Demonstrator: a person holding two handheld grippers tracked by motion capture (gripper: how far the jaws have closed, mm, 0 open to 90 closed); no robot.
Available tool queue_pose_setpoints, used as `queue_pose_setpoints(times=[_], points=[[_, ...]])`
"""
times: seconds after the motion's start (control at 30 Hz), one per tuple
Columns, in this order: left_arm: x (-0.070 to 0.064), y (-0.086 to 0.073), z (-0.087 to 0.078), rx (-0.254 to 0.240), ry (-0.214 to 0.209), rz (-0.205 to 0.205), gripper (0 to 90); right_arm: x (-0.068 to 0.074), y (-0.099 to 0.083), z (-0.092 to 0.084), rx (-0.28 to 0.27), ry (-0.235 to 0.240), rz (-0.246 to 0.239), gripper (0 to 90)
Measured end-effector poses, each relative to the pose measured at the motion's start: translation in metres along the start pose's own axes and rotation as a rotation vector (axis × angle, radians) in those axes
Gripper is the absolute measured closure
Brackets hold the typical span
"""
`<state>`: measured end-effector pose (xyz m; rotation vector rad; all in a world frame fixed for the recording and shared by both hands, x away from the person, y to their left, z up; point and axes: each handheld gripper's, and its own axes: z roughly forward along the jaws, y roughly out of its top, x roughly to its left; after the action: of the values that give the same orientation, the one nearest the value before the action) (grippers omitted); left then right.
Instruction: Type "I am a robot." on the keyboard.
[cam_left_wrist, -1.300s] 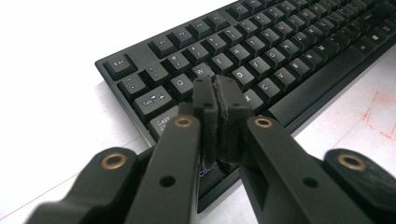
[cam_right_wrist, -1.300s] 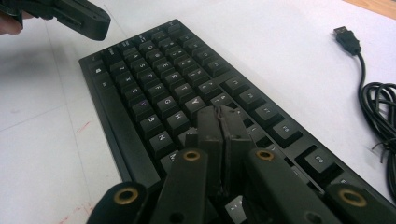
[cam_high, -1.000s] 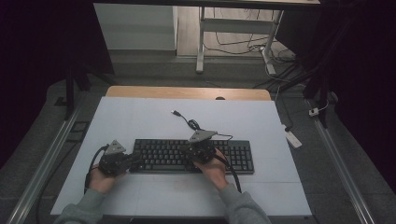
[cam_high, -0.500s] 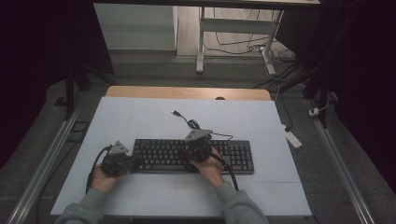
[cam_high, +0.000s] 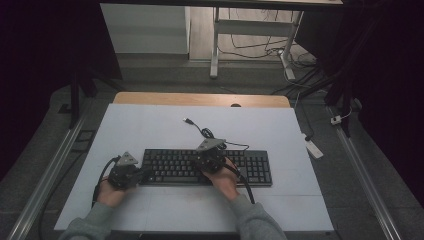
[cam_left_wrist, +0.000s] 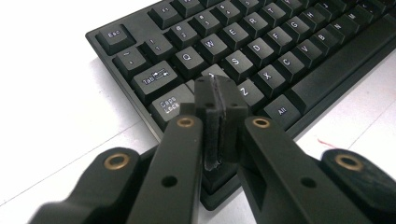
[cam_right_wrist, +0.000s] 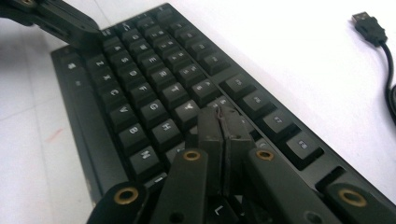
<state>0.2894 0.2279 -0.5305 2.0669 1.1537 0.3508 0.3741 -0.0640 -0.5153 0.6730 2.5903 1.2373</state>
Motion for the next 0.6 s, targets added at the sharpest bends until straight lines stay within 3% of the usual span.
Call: queue_pose_setpoints(times=[0.6], points=[[-0.0033, 0.0003, 0.0011, 0.013, 0.001, 0.018, 88.9, -0.0033, -0.0016, 0.0006, 0.012, -0.032, 0.007, 88.5]])
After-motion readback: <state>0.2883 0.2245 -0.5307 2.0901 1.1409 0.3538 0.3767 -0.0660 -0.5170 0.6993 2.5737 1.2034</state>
